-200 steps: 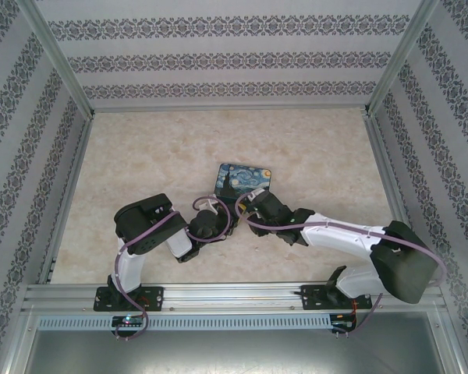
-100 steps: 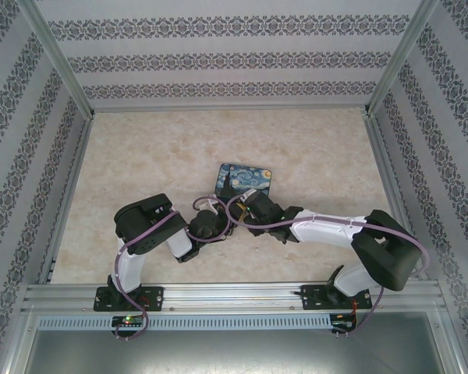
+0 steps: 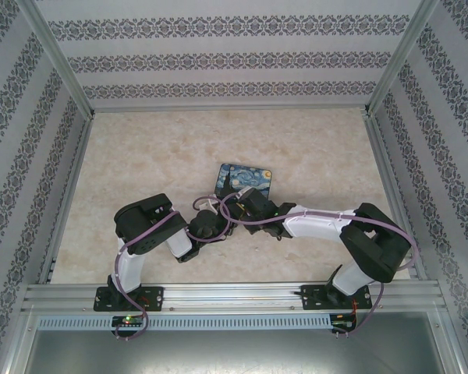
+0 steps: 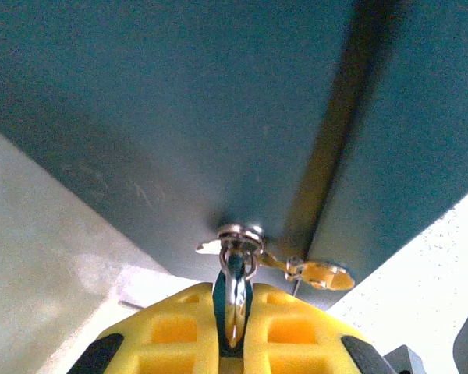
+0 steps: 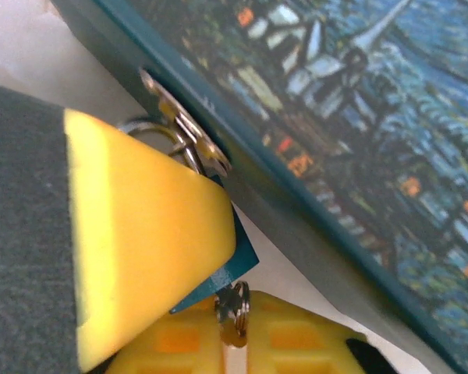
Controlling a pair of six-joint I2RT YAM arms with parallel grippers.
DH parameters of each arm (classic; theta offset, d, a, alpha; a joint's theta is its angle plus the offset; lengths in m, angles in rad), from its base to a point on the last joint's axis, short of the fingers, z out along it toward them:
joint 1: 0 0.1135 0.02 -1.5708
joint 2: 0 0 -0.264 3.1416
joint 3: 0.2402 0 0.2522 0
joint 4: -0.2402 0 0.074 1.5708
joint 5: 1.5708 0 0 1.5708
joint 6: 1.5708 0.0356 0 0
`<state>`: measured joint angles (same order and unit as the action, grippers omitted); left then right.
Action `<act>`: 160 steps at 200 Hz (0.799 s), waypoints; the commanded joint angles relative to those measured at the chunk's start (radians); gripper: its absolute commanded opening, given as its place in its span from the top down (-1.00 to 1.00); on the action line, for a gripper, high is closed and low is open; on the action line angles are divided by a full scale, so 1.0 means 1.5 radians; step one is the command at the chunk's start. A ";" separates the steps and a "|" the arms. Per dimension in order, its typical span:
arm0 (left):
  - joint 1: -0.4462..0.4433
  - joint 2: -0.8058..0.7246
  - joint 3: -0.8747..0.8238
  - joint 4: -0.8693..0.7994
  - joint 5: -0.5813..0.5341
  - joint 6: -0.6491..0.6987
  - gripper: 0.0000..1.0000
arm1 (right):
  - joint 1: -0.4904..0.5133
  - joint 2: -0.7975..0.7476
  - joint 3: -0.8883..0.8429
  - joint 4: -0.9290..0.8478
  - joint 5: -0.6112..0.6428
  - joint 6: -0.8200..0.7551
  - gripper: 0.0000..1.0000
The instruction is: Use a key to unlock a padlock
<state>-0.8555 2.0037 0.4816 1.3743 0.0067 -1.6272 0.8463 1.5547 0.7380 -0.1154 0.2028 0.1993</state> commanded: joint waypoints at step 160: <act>0.001 -0.034 -0.046 -0.061 0.033 0.074 0.53 | -0.073 -0.302 -0.154 0.019 -0.161 0.310 -0.37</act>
<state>-0.8509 1.9858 0.4461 1.3731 0.0330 -1.5734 0.7479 1.1297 0.5465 -0.1215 0.0097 0.4820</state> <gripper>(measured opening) 0.169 0.668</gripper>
